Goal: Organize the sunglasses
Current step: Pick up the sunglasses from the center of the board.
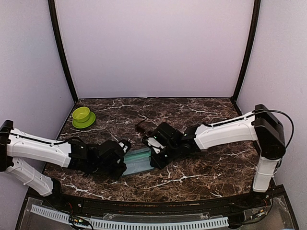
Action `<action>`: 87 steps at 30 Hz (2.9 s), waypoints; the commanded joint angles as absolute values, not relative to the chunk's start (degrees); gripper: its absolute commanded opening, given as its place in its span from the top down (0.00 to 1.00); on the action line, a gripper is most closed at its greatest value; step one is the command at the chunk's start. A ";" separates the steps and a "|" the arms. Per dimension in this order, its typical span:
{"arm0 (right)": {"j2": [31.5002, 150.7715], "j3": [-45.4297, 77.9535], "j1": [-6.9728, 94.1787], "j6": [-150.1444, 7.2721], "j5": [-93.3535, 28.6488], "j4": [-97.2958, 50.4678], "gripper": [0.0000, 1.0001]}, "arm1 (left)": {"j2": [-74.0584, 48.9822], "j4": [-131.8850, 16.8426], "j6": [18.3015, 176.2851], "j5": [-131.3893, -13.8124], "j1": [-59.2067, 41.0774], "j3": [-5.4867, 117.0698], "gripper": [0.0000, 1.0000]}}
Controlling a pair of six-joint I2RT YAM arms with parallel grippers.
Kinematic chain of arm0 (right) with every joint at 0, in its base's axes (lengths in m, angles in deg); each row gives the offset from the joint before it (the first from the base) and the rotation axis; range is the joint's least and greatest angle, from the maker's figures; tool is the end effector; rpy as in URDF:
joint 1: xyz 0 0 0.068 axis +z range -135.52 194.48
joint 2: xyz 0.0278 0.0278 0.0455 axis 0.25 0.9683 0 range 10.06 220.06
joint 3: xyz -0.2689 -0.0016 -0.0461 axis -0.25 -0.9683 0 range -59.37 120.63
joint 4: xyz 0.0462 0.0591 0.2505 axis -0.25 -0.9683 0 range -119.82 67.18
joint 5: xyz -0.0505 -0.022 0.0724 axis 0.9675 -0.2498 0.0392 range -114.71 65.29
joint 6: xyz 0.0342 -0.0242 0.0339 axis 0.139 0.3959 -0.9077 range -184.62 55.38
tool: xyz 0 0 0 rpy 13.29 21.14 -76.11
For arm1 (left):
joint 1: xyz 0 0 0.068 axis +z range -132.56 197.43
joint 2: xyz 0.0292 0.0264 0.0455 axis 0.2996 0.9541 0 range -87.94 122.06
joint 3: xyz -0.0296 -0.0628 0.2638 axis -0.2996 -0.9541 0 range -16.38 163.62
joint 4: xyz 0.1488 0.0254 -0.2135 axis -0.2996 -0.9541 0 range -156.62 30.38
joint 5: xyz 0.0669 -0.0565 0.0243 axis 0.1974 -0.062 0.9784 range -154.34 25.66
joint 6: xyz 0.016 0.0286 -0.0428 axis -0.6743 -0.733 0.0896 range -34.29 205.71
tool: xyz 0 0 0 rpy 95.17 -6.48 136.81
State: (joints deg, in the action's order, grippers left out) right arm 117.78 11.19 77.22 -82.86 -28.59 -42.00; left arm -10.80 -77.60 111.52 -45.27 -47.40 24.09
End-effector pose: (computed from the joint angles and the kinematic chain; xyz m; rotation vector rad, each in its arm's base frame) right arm 0.1777 0.3501 0.1736 -1.0385 2.4659 0.5945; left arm 0.1194 -0.2266 0.1848 0.6995 2.3689 -0.2675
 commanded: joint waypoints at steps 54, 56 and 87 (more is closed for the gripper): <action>139.08 38.05 55.07 -94.63 -23.24 -44.62 0.48 | -24.75 -69.30 104.74 -50.67 -43.91 25.17 0.36; 139.16 37.72 55.16 -94.59 -23.12 -44.53 0.48 | -24.52 -69.19 104.86 -50.79 -43.89 25.02 0.36; 143.15 38.75 56.58 -99.15 -25.44 -44.44 0.48 | -14.29 -65.85 99.42 -41.60 -43.21 35.07 0.35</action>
